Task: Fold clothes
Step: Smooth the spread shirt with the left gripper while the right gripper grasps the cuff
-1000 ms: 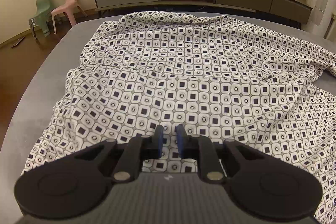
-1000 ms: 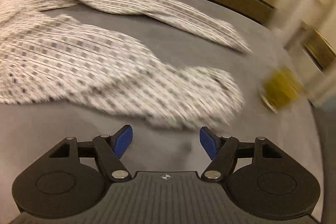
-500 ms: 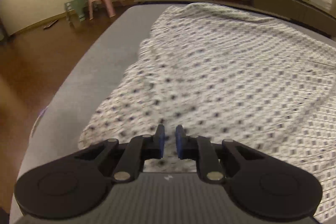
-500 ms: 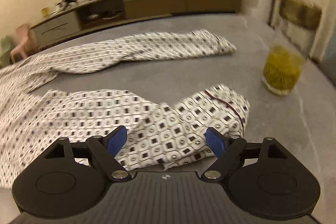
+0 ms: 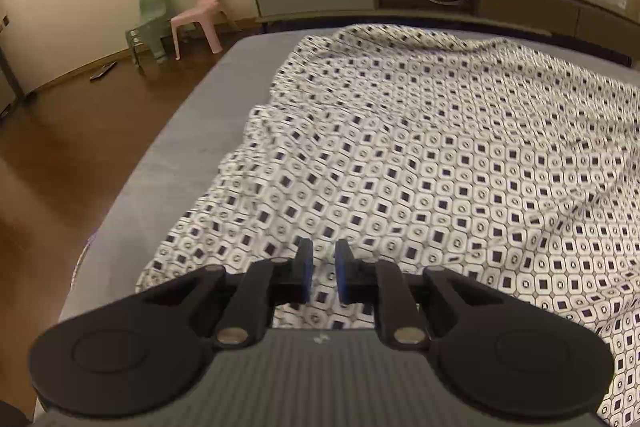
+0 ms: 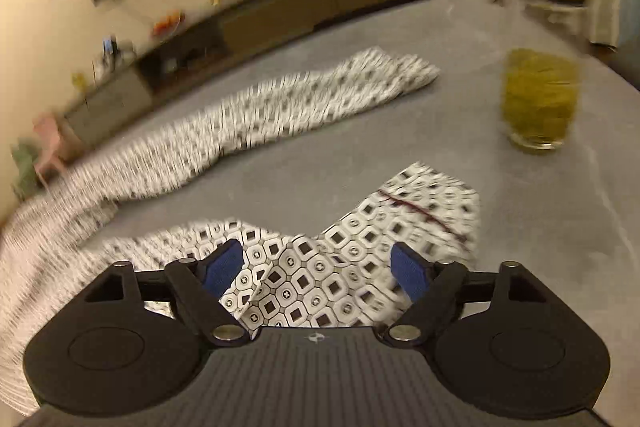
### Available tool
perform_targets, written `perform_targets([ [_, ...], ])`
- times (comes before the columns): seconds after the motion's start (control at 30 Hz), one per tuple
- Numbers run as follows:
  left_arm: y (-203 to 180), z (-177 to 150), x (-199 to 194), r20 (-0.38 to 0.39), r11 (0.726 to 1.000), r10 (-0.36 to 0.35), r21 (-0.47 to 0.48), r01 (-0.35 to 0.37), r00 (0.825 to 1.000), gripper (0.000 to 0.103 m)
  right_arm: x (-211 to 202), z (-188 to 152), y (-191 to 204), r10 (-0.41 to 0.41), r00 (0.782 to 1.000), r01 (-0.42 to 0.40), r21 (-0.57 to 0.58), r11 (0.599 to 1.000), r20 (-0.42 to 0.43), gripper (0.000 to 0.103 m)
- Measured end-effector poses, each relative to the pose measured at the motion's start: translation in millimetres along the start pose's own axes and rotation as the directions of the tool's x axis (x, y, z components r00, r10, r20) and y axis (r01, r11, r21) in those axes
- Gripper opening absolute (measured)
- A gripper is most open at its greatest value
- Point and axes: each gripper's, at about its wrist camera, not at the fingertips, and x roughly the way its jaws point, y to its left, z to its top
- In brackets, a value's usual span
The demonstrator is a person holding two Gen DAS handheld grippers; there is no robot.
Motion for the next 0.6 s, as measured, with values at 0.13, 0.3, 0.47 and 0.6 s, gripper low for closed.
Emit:
perform_targets([
  [0.13, 1, -7, 7, -0.034, 1.0, 0.02, 0.013, -0.019, 0.999, 0.013, -1, -3, 21, -0.043, 0.998, 0.049, -0.116, 0.992, 0.049, 0.0],
  [0.3, 22, -9, 14, -0.042, 0.998, 0.06, -0.023, -0.061, 0.997, 0.013, -85, -14, 11, 0.056, 0.962, -0.036, -0.077, 0.996, 0.267, 0.0],
  [0.47, 45, -12, 17, -0.055, 0.992, 0.107, -0.057, -0.11, 0.993, 0.014, -139, -61, -18, 0.054, 0.965, -0.067, 0.041, 0.997, 0.255, 0.0],
  [0.6, 59, -12, 20, -0.063, 0.987, 0.13, -0.084, -0.135, 0.989, 0.014, -136, -109, -43, -0.02, 0.996, 0.01, 0.114, 0.993, 0.09, 0.003],
])
